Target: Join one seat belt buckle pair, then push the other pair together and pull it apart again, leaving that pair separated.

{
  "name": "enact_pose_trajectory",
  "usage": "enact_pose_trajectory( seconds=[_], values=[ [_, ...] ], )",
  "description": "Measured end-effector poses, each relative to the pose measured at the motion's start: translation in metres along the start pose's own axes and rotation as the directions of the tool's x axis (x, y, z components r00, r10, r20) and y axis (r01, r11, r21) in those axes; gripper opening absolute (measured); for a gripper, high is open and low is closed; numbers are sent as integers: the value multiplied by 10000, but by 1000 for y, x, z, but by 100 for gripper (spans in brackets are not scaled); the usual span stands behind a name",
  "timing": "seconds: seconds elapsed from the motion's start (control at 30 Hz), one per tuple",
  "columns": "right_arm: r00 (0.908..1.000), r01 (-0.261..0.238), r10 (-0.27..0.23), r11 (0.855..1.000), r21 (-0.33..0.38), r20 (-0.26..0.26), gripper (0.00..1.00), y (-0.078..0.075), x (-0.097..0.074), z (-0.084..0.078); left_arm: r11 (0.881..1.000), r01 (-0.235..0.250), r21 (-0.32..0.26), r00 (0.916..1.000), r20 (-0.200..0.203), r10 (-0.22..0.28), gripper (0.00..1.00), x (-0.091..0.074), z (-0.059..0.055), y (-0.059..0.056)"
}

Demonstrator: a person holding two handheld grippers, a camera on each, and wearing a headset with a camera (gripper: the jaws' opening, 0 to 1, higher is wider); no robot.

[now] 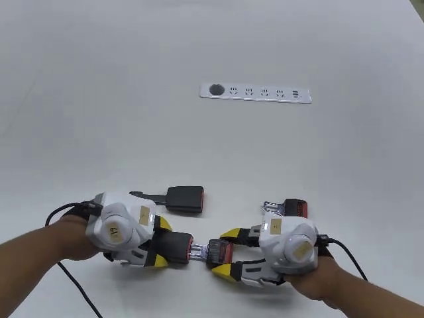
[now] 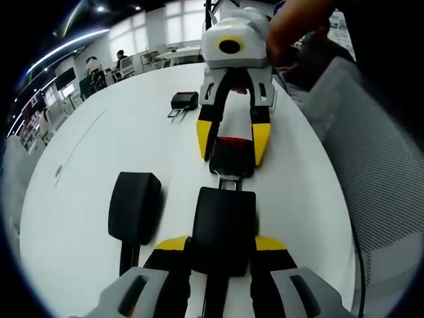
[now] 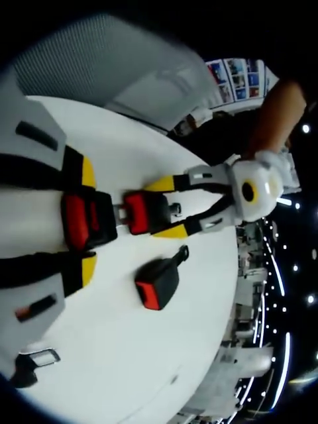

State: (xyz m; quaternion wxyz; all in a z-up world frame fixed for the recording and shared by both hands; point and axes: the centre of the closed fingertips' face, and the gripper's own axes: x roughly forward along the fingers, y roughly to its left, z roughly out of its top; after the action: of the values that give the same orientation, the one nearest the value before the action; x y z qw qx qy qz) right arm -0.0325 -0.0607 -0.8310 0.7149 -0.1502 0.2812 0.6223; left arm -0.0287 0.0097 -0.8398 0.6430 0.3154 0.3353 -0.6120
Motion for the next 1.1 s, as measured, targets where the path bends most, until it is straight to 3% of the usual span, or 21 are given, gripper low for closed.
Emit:
enact_pose_trajectory(
  seconds=[0.4,1.0,1.1],
  values=[
    [9997,-43,43,10000,-5,-230,35,3,10,2,9981,220,573,9993,-304,-203,34,2,0,-3],
    [9984,186,-193,9997,-146,-536,34,4,18,6,9968,362,718,9990,-275,-343,34,1,0,-3],
    [9975,285,-299,9993,-231,-648,35,5,27,11,9943,609,874,9972,-484,-568,34,1,0,-5]
  ],
)
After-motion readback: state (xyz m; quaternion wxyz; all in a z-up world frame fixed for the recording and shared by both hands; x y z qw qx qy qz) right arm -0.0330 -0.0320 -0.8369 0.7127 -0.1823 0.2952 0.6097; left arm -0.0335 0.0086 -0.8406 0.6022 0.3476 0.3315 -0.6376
